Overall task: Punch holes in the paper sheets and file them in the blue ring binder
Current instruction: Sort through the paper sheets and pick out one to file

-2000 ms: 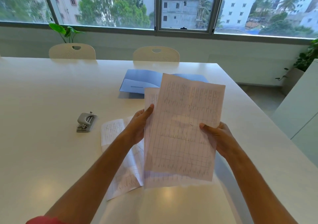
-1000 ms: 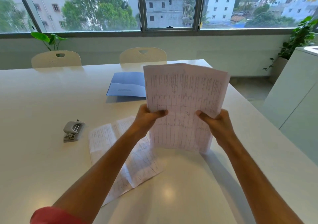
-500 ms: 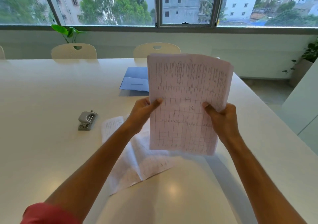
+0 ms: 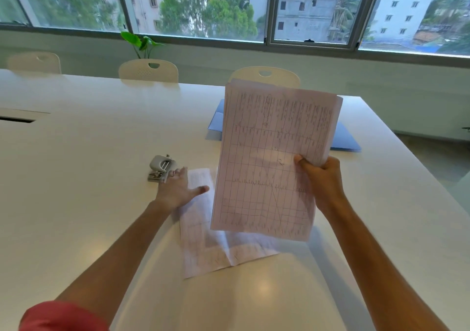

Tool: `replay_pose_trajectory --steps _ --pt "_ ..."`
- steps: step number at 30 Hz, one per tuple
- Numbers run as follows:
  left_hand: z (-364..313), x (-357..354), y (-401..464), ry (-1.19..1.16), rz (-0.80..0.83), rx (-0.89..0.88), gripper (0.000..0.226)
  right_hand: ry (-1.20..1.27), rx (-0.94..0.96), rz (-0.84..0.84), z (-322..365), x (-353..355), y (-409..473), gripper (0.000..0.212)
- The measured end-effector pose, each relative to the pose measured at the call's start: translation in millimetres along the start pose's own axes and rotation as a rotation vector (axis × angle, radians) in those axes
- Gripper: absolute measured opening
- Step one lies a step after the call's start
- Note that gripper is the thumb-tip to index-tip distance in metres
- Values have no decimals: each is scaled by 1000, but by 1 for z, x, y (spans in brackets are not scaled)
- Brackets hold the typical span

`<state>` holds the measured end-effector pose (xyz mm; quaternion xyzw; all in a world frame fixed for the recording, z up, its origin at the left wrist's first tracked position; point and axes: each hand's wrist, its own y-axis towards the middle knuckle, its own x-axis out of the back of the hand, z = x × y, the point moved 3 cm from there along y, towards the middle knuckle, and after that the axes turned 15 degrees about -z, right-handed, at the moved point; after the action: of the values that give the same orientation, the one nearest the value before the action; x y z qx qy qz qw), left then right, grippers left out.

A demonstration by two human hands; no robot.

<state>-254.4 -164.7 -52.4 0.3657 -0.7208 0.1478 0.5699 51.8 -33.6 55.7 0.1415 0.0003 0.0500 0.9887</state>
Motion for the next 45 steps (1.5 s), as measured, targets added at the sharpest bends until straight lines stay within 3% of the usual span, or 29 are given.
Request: replay_pose_trajectory --steps 3,9,12,16,19,23,27,31,35,36,38,40,43,45 --pt "3 -1 -6 40 4 1 101 5 -23 33 -7 -11 -2 8" --pt "1 4 -18 41 -143 -22 88 28 -126 73 -25 -26 -9 6" --pt "1 6 -21 -123 -245 2 77 74 -195 108 -31 -28 -10 5" --pt "-7 17 -21 -551 -384 148 69 150 -285 200 -38 -27 -8 7" --pt "-17 28 -21 -881 -332 266 76 241 -379 268 -39 -23 -6 15" --pt "-37 43 -25 -1168 -156 283 80 301 -466 330 -41 -19 -5 28" --pt "-61 53 -29 -1423 45 234 53 252 -418 339 -45 -18 -6 59" --pt "-71 56 -31 -1472 88 197 21 282 -407 351 -47 -11 -7 65" --pt "-85 58 -36 -1386 158 221 52 298 -352 289 -42 -1 -11 30" --pt "-90 59 -37 -1365 213 222 62 269 -311 250 -39 0 -11 30" --pt "-100 61 -40 -1387 344 189 73 197 -238 152 -32 4 -12 42" --pt "-107 65 -44 -1359 388 179 65 126 -160 58 -26 7 -11 58" --pt "-114 71 -46 -1313 291 210 41 67 -40 -9 -14 11 -9 79" --pt "-121 83 -45 -1380 201 196 30 129 -33 22 -2 16 -6 71"
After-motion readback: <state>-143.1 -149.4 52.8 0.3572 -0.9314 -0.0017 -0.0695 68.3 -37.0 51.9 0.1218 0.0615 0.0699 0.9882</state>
